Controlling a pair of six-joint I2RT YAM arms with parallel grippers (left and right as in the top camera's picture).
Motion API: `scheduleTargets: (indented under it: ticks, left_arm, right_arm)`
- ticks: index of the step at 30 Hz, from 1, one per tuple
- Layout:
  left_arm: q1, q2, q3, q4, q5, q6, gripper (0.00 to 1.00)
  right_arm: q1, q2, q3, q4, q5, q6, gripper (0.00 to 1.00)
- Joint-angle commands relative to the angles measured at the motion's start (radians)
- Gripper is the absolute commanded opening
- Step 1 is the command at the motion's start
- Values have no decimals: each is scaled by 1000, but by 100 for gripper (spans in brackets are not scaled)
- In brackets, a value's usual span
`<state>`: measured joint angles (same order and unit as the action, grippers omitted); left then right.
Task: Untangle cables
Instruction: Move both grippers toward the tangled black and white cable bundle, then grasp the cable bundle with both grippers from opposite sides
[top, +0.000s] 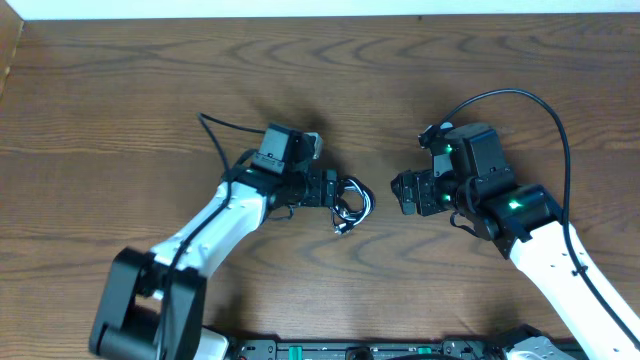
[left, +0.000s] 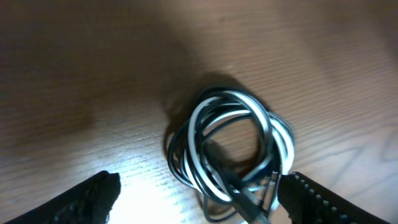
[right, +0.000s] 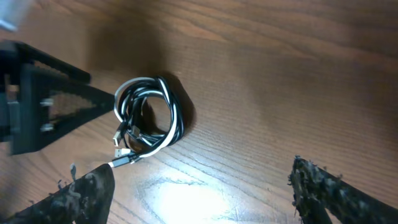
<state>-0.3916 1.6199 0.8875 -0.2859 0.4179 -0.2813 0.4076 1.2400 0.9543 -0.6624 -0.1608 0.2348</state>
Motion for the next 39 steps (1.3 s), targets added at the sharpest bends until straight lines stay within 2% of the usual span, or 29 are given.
scheduleTargets:
  ticks: [1,11,13,18,21,26,30,34,39]
  left_arm:
    - [-18,57,11,14,9,-33,82]
    - [-72,125,11,16,9,-35,49]
    - [-73,125,11,15,9,-35,37]
    - [-72,105,13,14,59,-35,13]
    - [-71,71,13,2,85,-35,9]
    - [-70,0,13,-43,96,-35,8]
    - [-70,-50,13,-72,103,-35,8]
    - [-70,-74,13,-72,192,-35,8]
    - [-70,-77,13,-114,214,-1,8]
  right_arm:
    - [-1,-2,6,-4,13,5,84]
    - [-1,2,6,-6,45,5,84]
    - [-1,10,6,-11,54,5,84]
    - [-1,50,5,-21,53,5,85]
    - [-1,87,5,-31,53,5,84]
    - [-1,167,5,-33,-2,5,83]
    - [0,243,5,-8,-131,5,84]
    - [0,325,5,32,-253,4,84]
    - [-7,387,5,75,-257,20,77]
